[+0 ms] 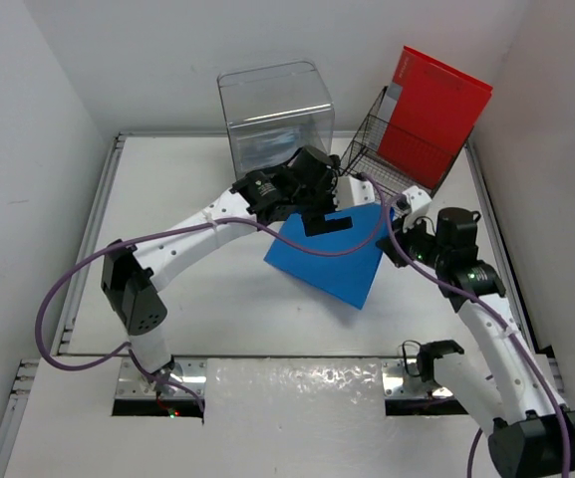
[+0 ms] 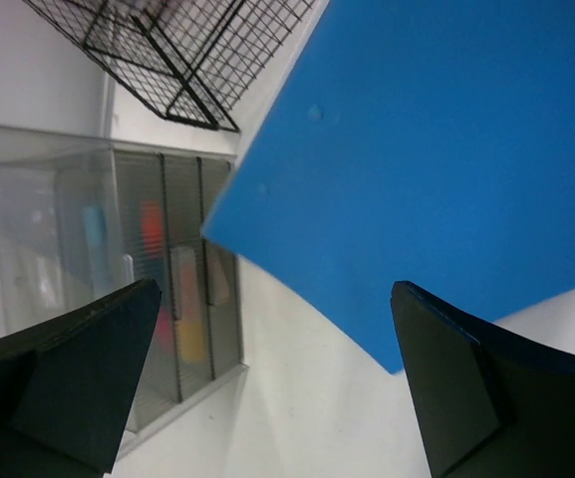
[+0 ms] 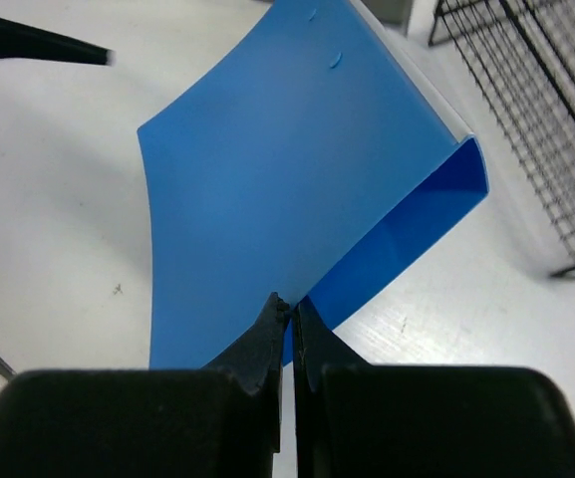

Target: Organize the desk

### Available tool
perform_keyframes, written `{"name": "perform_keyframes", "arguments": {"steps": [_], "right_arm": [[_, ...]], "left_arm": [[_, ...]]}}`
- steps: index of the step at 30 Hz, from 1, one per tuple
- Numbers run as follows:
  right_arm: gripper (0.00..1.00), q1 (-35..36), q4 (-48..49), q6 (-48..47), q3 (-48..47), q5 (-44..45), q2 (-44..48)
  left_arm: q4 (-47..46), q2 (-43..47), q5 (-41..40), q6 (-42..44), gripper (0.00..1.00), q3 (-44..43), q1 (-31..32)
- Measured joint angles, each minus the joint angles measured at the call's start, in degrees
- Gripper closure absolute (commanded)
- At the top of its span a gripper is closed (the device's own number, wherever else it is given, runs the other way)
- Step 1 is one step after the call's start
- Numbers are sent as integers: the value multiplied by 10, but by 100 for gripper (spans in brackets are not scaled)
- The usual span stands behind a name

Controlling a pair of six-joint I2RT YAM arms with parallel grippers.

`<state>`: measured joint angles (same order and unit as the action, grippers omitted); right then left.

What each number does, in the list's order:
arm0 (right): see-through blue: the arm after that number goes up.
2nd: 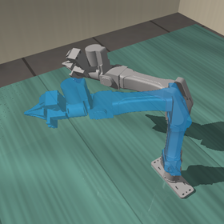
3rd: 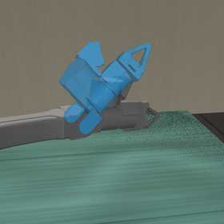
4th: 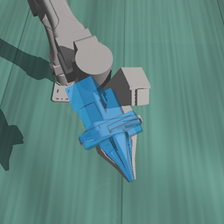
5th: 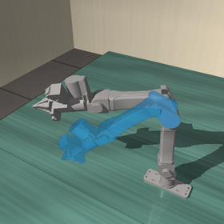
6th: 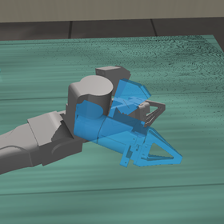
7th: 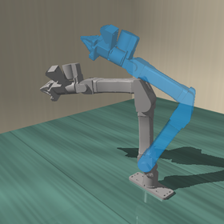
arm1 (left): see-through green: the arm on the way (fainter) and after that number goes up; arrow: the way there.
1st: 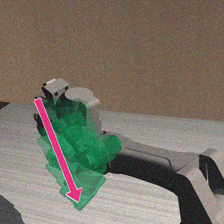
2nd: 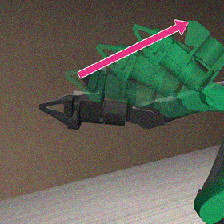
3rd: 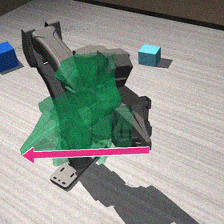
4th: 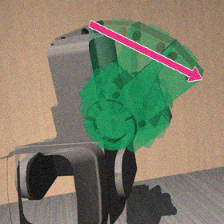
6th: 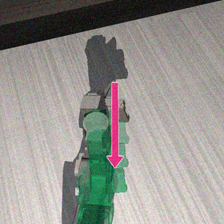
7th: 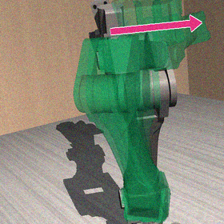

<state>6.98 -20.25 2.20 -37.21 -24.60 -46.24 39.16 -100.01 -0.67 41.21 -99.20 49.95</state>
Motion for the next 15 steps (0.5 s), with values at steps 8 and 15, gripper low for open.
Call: {"name": "perform_keyframes", "arguments": {"steps": [8,15], "right_arm": [[100,58,-26,-92,-68,1,-37],[100,105,-45,-146,-83,2,-65]], "left_arm": [[12,-4,92,114,0,-25,-16],[55,-30,216,218,1,-85,-67]]}}
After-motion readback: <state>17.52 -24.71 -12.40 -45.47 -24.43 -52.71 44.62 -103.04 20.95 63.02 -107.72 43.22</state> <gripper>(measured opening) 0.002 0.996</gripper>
